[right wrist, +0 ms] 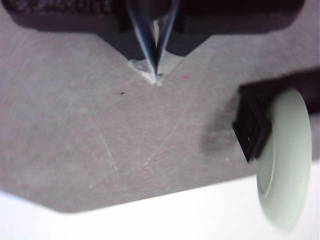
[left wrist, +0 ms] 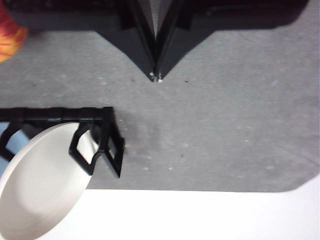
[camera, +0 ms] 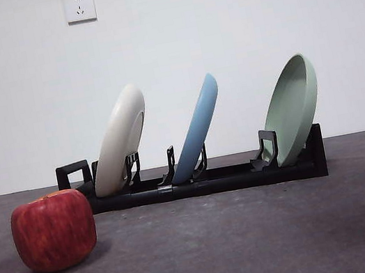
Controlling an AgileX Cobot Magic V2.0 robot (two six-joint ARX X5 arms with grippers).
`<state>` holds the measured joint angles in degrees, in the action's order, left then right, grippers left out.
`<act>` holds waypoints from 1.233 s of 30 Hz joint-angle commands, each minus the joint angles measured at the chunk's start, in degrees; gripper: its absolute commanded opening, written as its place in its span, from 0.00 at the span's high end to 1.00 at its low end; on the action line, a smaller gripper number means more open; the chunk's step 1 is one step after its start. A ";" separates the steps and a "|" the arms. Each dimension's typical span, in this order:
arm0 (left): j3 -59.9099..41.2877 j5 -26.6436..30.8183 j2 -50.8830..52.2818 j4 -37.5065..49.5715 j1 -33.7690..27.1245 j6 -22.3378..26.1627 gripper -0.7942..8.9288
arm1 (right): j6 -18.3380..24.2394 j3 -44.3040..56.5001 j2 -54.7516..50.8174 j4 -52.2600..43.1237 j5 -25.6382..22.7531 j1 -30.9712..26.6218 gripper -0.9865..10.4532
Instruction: Take the yellow plate from the plate rack,put the plate on the table,take the apple from the table,put the apple in the plate
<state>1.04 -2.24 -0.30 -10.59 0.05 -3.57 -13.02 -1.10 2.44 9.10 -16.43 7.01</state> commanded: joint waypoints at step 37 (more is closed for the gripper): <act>51.65 -27.91 -55.28 -8.61 0.20 -8.28 0.62 | 3.72 -51.28 43.76 18.84 28.57 -0.20 0.59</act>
<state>51.81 -29.21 -54.46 -19.35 0.10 -11.68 -10.41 -52.14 45.67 27.79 12.03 6.79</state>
